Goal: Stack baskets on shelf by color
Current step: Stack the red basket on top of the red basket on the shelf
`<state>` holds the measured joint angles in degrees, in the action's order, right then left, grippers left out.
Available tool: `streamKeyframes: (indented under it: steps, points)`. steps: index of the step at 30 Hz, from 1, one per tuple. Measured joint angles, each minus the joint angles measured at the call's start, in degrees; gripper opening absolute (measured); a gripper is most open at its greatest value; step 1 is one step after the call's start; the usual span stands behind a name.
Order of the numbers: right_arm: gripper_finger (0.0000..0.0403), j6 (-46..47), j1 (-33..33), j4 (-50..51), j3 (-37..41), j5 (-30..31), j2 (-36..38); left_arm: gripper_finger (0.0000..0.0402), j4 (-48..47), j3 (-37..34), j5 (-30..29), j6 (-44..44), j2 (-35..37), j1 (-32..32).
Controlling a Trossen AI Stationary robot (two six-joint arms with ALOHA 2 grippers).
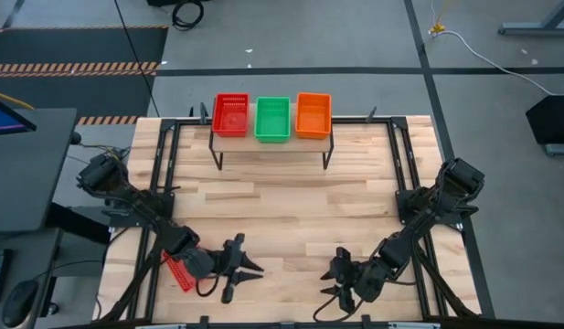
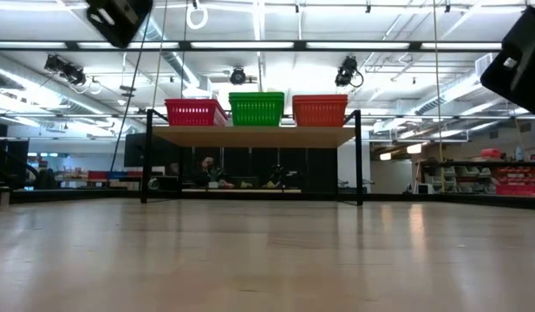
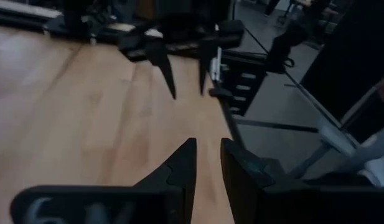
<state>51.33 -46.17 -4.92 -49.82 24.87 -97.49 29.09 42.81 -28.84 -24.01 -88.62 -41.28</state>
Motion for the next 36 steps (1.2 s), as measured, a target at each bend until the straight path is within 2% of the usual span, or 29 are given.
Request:
streamKeyframes:
  steps: [7, 14, 20, 23, 26, 29, 33, 36]
  points:
    - [0.0191, -1.7, 0.8, -0.2, 0.0, -0.3, 0.0, 0.0055, -4.3, 0.0, -2.0, -3.5, 0.0, -5.5]
    - [0.0191, -0.1, 2.3, -0.4, 0.0, -3.3, 0.0, 0.0046, -12.9, 0.0, -9.8, -5.8, 0.0, -11.9]
    - [0.0191, -0.3, 2.5, -0.5, 0.0, -3.9, 0.0, 0.0046, -20.7, 0.1, -10.6, -12.3, 0.2, -13.9]
    - [0.0191, -0.3, 2.5, -0.5, 0.0, -3.9, 0.0, 0.0046, -34.7, 3.3, -10.4, -17.8, 0.2, -14.0]
    - [0.0191, -0.5, 2.4, -0.5, 0.0, -4.0, 0.0, 0.0046, -54.9, 9.5, -10.2, -26.9, 0.2, -14.3]
    - [0.0191, -0.8, 2.5, -0.5, 0.0, -4.0, 0.0, 0.0046, -69.0, 15.8, -9.4, -33.7, 0.2, -14.3]
    - [0.0191, -0.9, 2.4, -0.5, 0.0, -4.0, 0.0, 0.0046, -78.5, 22.7, -7.7, -36.9, 0.2, -15.3]
    - [0.0191, -0.9, 2.4, -0.5, 0.0, -4.0, 0.0, 0.0046, -82.6, 25.9, -3.8, -40.5, 0.3, -15.7]
